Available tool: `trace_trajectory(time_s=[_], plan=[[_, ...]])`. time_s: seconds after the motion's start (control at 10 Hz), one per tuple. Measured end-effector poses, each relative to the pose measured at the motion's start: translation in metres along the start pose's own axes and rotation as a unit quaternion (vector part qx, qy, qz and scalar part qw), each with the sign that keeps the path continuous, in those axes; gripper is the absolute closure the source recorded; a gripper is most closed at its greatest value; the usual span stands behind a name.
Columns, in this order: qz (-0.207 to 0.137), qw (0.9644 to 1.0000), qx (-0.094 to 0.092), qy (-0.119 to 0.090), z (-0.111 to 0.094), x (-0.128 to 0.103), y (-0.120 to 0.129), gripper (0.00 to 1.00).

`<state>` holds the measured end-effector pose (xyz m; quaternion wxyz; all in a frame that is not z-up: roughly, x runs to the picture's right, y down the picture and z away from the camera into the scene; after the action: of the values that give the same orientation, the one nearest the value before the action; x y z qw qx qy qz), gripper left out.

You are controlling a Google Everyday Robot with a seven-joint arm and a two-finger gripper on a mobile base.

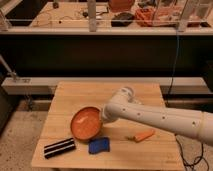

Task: Drag the ceramic bowl in a circle

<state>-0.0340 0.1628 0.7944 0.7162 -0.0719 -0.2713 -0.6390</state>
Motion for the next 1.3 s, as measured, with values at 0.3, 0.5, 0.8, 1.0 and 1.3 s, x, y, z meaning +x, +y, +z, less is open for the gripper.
trace_trajectory(time_s=[0.3, 0.5, 0.8, 1.0, 1.3], plan=[[-0.069, 0.9973, 0.018, -0.021, 0.023, 0.011, -0.056, 0.99], [-0.112, 0.9929, 0.024, -0.032, 0.037, 0.024, -0.081, 0.99], [-0.102, 0.9941, 0.022, -0.03, 0.053, 0.062, -0.079, 0.99], [-0.078, 0.9965, 0.021, -0.024, 0.06, 0.092, -0.061, 0.99], [-0.011, 0.9998, 0.017, -0.007, 0.064, 0.135, -0.012, 0.99]])
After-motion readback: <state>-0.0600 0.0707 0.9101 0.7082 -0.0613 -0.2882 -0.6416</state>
